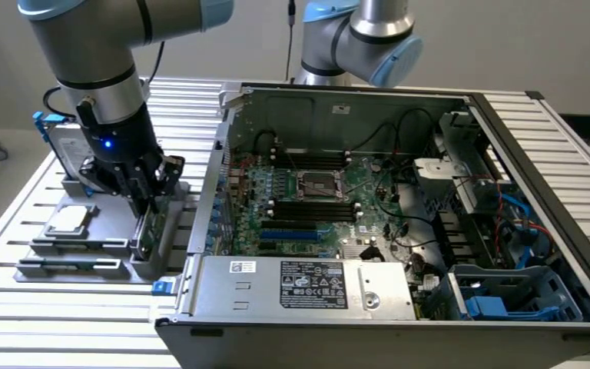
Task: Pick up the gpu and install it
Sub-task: 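Pick up the gpu and move the gpu toward the slot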
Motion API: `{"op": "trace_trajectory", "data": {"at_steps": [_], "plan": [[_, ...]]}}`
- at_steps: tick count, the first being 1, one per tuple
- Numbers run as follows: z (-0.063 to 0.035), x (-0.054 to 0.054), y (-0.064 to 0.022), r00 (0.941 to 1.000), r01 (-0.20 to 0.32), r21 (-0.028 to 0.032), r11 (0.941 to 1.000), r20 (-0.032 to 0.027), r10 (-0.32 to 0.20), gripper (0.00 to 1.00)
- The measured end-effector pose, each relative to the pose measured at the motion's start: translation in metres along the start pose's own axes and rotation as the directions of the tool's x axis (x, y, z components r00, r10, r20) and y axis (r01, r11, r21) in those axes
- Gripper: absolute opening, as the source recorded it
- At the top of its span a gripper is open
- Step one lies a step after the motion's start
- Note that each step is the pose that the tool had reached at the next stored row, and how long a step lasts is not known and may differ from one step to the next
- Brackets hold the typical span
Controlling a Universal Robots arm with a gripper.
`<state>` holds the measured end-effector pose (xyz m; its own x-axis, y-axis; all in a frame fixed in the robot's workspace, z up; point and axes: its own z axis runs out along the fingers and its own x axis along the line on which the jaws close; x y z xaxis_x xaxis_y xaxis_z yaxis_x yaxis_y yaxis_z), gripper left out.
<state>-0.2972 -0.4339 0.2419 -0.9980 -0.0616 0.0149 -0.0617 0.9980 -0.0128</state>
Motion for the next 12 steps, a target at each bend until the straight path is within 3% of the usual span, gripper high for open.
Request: {"op": "trace_trajectory", "data": {"at_steps": [12], "plan": [[0.0,0.0,0.0,0.9999,-0.017,-0.0013,0.9999,0.0031,0.017,0.27]]}}
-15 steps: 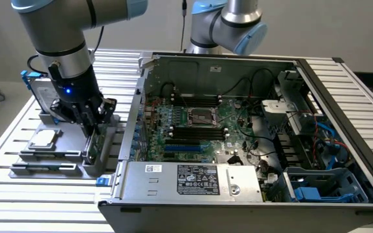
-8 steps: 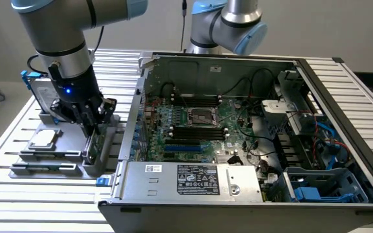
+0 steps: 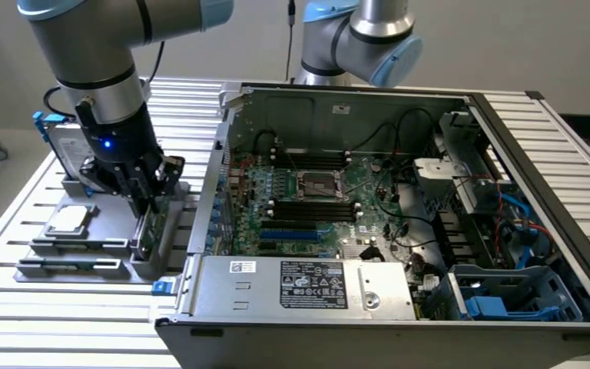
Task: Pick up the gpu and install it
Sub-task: 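Pick up the gpu and move the gpu toward the slot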
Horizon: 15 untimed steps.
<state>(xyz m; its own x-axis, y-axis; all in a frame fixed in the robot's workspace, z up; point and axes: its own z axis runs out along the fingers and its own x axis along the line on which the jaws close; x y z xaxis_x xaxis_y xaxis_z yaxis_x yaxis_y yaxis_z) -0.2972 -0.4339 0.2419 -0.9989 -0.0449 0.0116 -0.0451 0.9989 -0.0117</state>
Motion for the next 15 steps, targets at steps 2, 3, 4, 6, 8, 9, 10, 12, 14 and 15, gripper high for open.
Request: {"op": "trace_trajectory", "data": {"at_steps": [2,3,4,6,8,9,10,12,14,15], "plan": [[0.0,0.0,0.0,1.0,-0.008,-0.0005,1.0,0.0008,0.008,0.27],[0.0,0.0,0.0,0.9999,-0.013,-0.0007,0.9999,0.0011,0.013,0.27],[0.0,0.0,0.0,0.9999,-0.016,-0.0009,0.9999,0.0012,0.016,0.27],[0.0,0.0,0.0,0.9998,-0.019,-0.0013,0.9998,0.0012,0.019,0.27],[0.0,0.0,0.0,0.9998,-0.02,-0.0013,0.9998,0.0012,0.02,0.27],[0.0,0.0,0.0,0.9998,-0.02,-0.0014,0.9998,0.0012,0.02,0.27],[0.0,0.0,0.0,0.9998,-0.02,-0.0018,0.9998,0.0013,0.02,0.27],[-0.0006,0.0,0.0,0.9998,-0.02,-0.0025,0.9998,0.0015,0.02,0.27],[-0.0019,0.0001,0.0,0.9998,-0.02,-0.0031,0.9998,0.0013,0.02,0.27],[-0.0029,0.0001,0.0,0.9998,-0.02,-0.0037,0.9998,0.0013,0.02,0.27]]}}
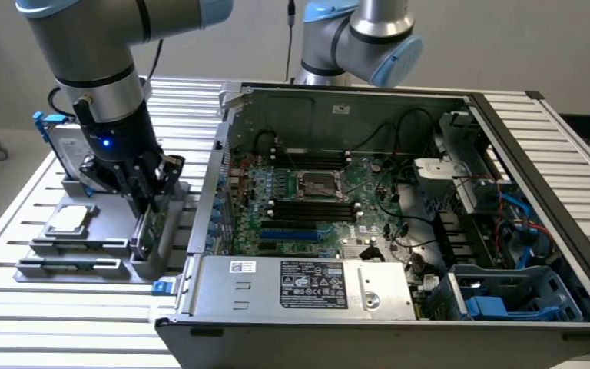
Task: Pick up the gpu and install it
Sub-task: 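Pick up the gpu and move the gpu toward the slot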
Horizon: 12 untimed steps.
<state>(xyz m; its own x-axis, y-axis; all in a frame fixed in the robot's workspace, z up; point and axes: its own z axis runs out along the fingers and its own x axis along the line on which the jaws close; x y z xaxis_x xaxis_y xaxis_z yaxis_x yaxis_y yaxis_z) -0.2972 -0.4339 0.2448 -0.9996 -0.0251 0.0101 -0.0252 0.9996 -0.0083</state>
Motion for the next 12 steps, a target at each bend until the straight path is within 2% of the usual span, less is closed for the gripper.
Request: {"op": "trace_trajectory", "data": {"at_steps": [5,12], "plan": [[-0.0067,0.0,-0.0001,1.0,0.0,-0.0052,1.0,0.0001,0.0,0.27],[-0.0227,0.0,-0.0002,1.0,0.0,-0.0152,0.9999,0.0003,0.0,0.27]]}}
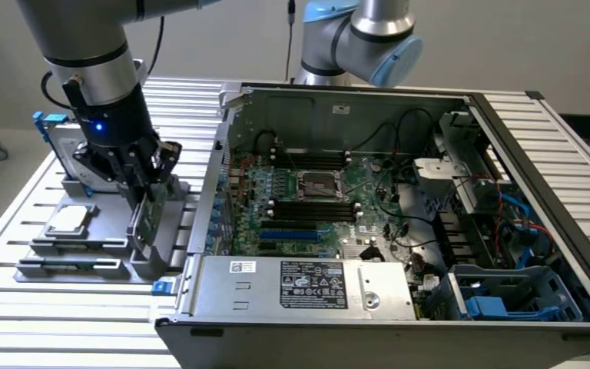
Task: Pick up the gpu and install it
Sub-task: 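Pick up the gpu and move the gpu toward the slot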
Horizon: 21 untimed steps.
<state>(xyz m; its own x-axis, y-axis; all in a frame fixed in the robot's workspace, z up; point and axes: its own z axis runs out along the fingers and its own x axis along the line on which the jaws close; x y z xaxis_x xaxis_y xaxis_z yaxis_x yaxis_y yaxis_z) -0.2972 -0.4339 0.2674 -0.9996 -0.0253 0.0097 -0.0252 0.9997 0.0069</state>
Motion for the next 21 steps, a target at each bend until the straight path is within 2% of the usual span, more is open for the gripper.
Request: {"op": "trace_trajectory", "data": {"at_steps": [5,17,21], "plan": [[-0.016,0.0,0.0001,1.0,0.0,-0.004,1.0,0.0002,0.0,0.27],[-0.0699,-0.001,0.0004,1.0,-0.004,-0.0044,1.0,0.0002,0.004,0.27],[-0.0882,-0.007,0.0004,1.0,-0.005,-0.0044,1.0,0.0002,0.005,0.27]]}}
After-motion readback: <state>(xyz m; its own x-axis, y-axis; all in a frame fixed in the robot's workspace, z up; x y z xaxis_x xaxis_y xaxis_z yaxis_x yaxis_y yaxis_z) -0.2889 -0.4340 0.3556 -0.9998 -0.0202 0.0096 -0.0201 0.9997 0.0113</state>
